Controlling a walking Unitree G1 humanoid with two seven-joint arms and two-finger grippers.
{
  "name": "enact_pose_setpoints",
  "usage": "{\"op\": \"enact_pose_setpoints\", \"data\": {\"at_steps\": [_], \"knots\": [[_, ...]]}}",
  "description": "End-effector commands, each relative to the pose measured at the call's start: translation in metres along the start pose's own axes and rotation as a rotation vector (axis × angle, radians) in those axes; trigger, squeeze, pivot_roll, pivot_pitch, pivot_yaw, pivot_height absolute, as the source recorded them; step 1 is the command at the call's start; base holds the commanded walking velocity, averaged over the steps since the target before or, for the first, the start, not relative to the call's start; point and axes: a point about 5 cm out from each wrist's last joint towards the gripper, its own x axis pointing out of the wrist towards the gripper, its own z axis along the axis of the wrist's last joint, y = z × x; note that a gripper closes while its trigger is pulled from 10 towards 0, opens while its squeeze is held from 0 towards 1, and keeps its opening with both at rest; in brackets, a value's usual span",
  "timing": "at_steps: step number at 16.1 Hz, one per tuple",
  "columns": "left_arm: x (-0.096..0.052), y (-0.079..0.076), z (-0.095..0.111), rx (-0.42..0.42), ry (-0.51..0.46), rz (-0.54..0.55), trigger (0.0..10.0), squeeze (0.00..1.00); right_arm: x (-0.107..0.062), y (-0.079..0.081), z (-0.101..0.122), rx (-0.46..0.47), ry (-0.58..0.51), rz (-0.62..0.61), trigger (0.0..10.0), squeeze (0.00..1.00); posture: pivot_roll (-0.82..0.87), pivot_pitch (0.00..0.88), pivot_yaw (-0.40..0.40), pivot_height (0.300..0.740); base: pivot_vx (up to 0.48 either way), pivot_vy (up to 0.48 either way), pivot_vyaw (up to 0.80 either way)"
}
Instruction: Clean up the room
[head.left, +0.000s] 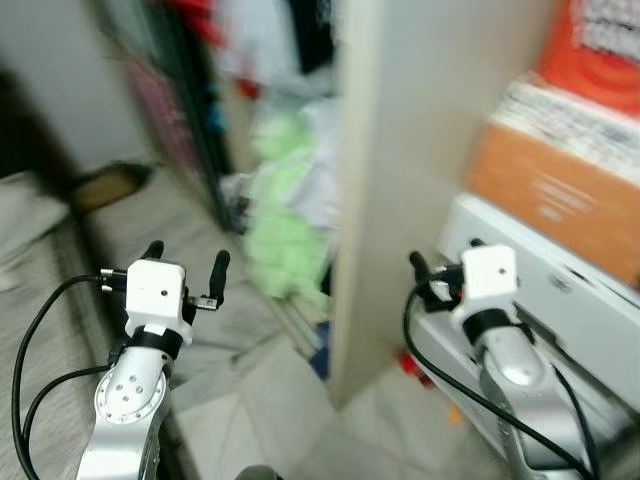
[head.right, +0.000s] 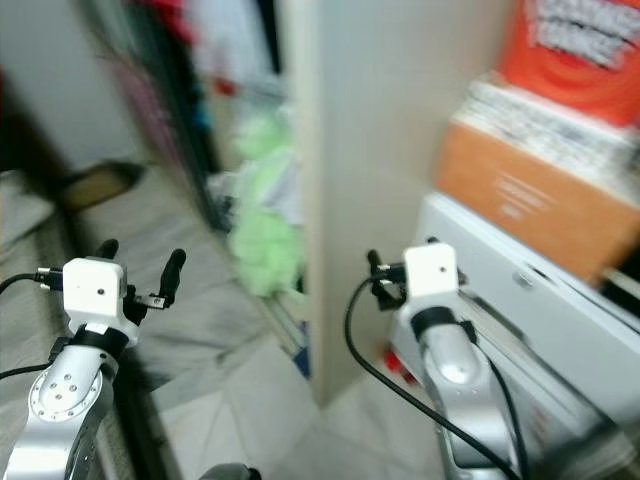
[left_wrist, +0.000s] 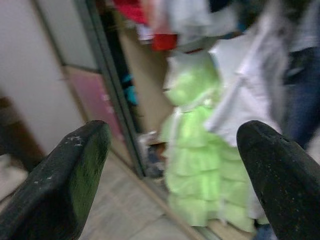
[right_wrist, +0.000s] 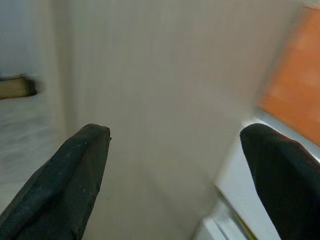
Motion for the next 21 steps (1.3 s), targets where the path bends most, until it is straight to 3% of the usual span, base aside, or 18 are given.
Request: {"op": "enact_pose_setpoints", "data": {"at_steps": [1, 2, 3, 5, 8, 9, 12, 14, 21], "knots": [[0.000, 0.003, 0.000, 0.003, 0.005, -0.001, 10.0, 0.00, 0.000, 0.006, 0.004, 0.004, -0.014, 0.040, 10.0, 0.00, 0.00, 0.000, -0.014, 0.740, 0.000, 0.000, 0.80], [-0.001, 0.002, 0.000, -0.008, 0.011, -0.016, 10.0, 0.00, -0.004, 0.006, 0.001, 0.004, 0.014, 0.064, 10.0, 0.00, 0.00, 0.000, -0.017, 0.740, 0.000, 0.000, 0.80], [-0.002, 0.002, -0.001, -0.010, 0.014, -0.022, 10.0, 0.00, -0.016, 0.016, -0.017, -0.018, 0.134, 0.246, 10.0, 0.00, -0.01, 0.000, -0.016, 0.740, 0.000, 0.000, 0.80], [0.001, 0.002, -0.001, -0.006, 0.011, -0.019, 10.0, 0.00, -0.032, 0.022, -0.036, 0.028, 0.277, 0.405, 10.0, 0.00, -0.01, 0.000, -0.014, 0.740, 0.000, 0.000, 0.69], [0.002, 0.000, -0.001, -0.007, 0.007, -0.028, 10.0, 0.00, -0.030, 0.024, -0.032, 0.043, 0.273, 0.495, 10.0, 0.00, -0.01, 0.000, -0.011, 0.740, 0.000, 0.000, 0.58], [0.002, 0.000, -0.001, -0.006, 0.006, -0.032, 10.0, 0.00, -0.025, 0.024, -0.025, 0.089, 0.241, 0.510, 10.0, 0.00, -0.01, 0.000, -0.011, 0.740, 0.000, 0.000, 0.59], [0.006, 0.000, 0.001, -0.007, -0.001, -0.028, 10.0, 0.00, -0.011, 0.022, -0.003, 0.091, 0.124, 0.517, 10.0, 0.00, -0.01, 0.000, -0.012, 0.740, 0.000, 0.000, 0.66], [0.007, -0.001, 0.003, -0.004, -0.009, -0.021, 10.0, 0.00, 0.000, 0.019, 0.010, 0.068, 0.038, 0.455, 10.0, 0.00, 0.00, 0.000, -0.013, 0.740, 0.000, 0.000, 0.80], [0.008, -0.001, 0.003, 0.007, -0.017, 0.000, 10.0, 0.00, 0.007, 0.016, 0.015, 0.013, -0.043, 0.357, 10.0, 0.00, -0.01, 0.000, -0.013, 0.740, 0.000, 0.000, 0.80]]}}
